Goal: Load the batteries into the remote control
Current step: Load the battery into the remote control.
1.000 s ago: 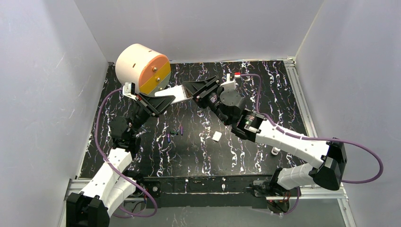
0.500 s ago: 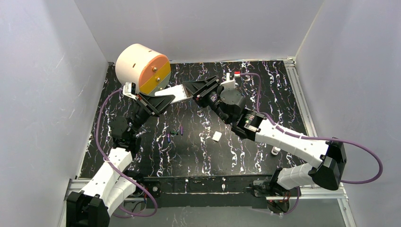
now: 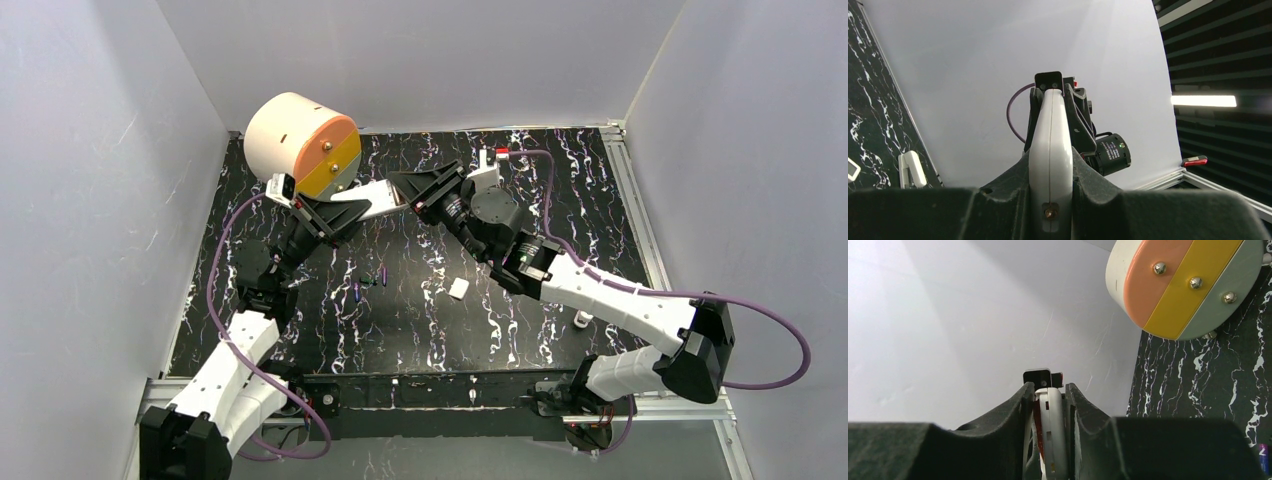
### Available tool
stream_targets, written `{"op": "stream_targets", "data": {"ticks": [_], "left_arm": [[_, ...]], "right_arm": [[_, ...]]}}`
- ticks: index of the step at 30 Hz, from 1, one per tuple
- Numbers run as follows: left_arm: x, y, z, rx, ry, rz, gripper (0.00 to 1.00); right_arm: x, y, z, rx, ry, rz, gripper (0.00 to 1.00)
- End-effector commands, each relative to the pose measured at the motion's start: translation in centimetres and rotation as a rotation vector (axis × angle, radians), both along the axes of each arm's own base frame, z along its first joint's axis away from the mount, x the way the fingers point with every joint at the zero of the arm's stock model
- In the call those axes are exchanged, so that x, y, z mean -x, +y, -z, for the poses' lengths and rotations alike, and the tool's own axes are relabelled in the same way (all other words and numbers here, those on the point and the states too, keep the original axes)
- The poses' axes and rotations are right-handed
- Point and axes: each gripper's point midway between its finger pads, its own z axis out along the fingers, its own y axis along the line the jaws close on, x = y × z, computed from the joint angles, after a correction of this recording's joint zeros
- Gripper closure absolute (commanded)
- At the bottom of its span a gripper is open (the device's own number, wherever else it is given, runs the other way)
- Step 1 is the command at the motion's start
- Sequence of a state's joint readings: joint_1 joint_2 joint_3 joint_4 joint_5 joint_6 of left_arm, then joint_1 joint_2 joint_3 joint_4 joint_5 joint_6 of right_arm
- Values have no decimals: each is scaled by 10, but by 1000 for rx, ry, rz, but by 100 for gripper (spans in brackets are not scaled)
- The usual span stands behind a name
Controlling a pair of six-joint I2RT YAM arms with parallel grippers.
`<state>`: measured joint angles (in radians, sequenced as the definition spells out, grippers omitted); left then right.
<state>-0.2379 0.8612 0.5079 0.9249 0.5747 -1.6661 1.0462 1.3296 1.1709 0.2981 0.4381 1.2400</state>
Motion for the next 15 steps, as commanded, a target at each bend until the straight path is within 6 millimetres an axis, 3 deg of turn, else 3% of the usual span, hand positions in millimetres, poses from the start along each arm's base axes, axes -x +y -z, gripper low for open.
{"op": "stream_targets", "data": {"ticks": [1, 5, 7, 12, 15], "left_arm": [[22, 5, -44, 39, -123, 8, 100], [22, 5, -42, 35, -114, 1, 100], [21, 5, -40, 35, -107, -2, 100], [18, 6, -37, 48, -74, -1, 100], [17, 6, -33, 42, -64, -2, 100]], "right_arm": [[3, -7, 10, 53, -20, 4, 76], [3, -11, 5, 63, -43, 15, 76], [4, -11, 0, 69, -63, 12, 69], [4, -11, -5, 94, -90, 7, 42], [2, -12, -7, 90, -95, 1, 34]]}}
